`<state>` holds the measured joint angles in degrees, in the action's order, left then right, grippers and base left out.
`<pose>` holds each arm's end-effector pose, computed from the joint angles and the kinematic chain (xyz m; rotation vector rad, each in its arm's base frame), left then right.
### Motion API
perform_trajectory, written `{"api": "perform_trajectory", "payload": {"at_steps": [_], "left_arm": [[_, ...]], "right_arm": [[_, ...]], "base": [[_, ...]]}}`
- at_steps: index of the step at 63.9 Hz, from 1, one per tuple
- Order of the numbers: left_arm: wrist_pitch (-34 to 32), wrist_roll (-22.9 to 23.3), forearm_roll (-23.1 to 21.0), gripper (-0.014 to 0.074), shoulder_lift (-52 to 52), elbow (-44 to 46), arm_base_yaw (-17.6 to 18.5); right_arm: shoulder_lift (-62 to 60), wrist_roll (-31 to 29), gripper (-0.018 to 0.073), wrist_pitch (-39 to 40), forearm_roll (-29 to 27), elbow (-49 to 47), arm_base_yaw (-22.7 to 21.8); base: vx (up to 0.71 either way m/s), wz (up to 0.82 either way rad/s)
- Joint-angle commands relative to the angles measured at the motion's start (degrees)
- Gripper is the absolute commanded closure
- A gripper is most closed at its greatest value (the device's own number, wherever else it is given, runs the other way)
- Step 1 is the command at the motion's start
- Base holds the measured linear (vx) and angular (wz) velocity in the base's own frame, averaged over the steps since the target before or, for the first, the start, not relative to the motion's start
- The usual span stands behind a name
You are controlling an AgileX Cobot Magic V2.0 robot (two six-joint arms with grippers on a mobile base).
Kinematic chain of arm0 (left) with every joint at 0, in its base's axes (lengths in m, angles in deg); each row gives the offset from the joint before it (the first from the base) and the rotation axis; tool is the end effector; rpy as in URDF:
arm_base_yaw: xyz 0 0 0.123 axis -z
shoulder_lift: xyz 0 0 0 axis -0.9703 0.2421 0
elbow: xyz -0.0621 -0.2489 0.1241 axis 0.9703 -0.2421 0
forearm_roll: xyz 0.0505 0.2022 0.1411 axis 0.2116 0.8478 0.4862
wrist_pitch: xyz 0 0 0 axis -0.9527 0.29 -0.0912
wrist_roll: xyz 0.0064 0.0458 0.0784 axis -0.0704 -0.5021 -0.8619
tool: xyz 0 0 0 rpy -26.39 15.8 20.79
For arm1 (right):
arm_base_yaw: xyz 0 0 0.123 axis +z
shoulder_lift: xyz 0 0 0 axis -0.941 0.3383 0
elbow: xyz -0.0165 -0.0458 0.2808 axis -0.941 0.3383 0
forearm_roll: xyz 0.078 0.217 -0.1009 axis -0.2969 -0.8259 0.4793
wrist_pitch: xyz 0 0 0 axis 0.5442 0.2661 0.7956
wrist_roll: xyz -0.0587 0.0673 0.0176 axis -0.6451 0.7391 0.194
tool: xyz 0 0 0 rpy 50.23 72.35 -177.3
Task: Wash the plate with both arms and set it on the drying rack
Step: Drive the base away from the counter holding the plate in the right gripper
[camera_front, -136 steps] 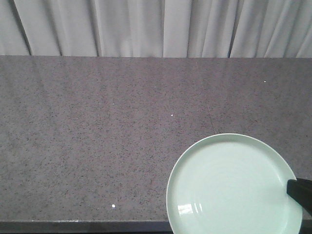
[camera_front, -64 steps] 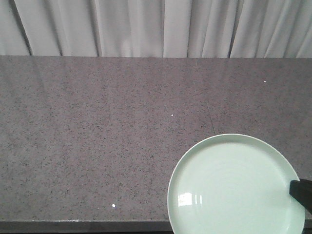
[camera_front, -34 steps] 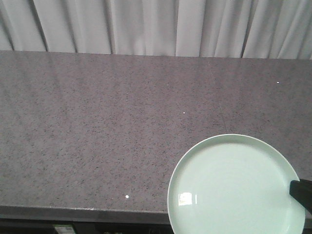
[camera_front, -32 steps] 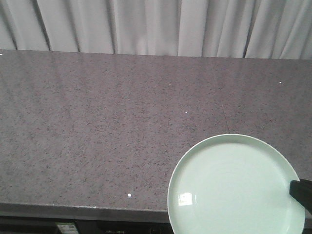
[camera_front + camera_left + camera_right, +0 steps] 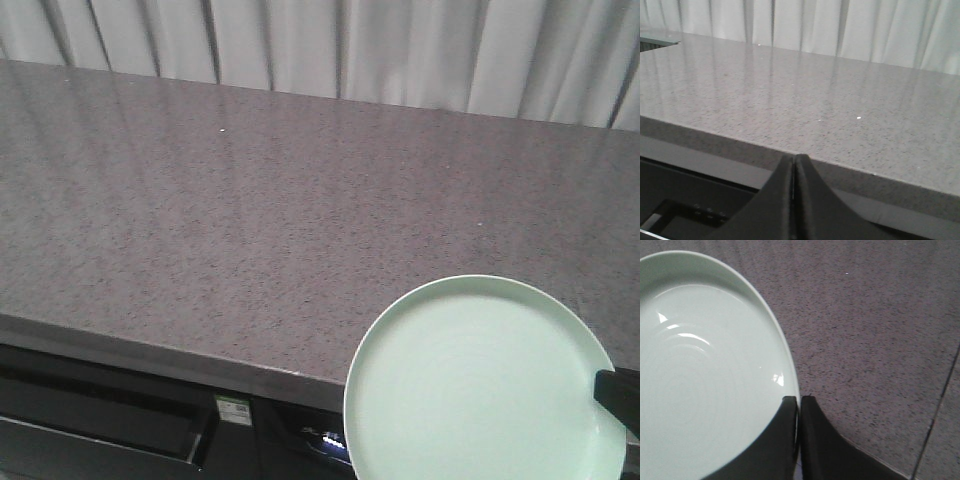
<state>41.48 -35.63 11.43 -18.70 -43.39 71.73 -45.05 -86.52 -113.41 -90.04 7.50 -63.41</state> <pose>0.0557 0.0058 0.1893 -0.1661 1.6726 -0.0103 0.0824 0.0361 0.3029 -0.2907 2.0851 0.3803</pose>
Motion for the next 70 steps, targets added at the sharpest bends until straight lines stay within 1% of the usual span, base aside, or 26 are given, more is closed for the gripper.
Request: {"api": "perform_trajectory", "payload": {"at_steps": [1,48,70], "left_arm": [[-3.98,0.09,-0.39,0.0603,-0.83,1.53,0.02],[-3.98,0.09,-0.39,0.0603,-0.83,1.53,0.02],[-3.98,0.09,-0.39,0.0603,-0.83,1.53,0.02]], "right_arm": [[0.24,-0.09,0.0564,3.67,-1.23,-1.54,-0.41],[0.24,-0.09,0.0564,3.67,-1.23,-1.54,-0.41],[0.24,-0.09,0.0564,3.67,-1.23,-1.54,-0.41]], "base": [[-0.08,0.44],[-0.12,0.61],[-0.07,0.49]]}}
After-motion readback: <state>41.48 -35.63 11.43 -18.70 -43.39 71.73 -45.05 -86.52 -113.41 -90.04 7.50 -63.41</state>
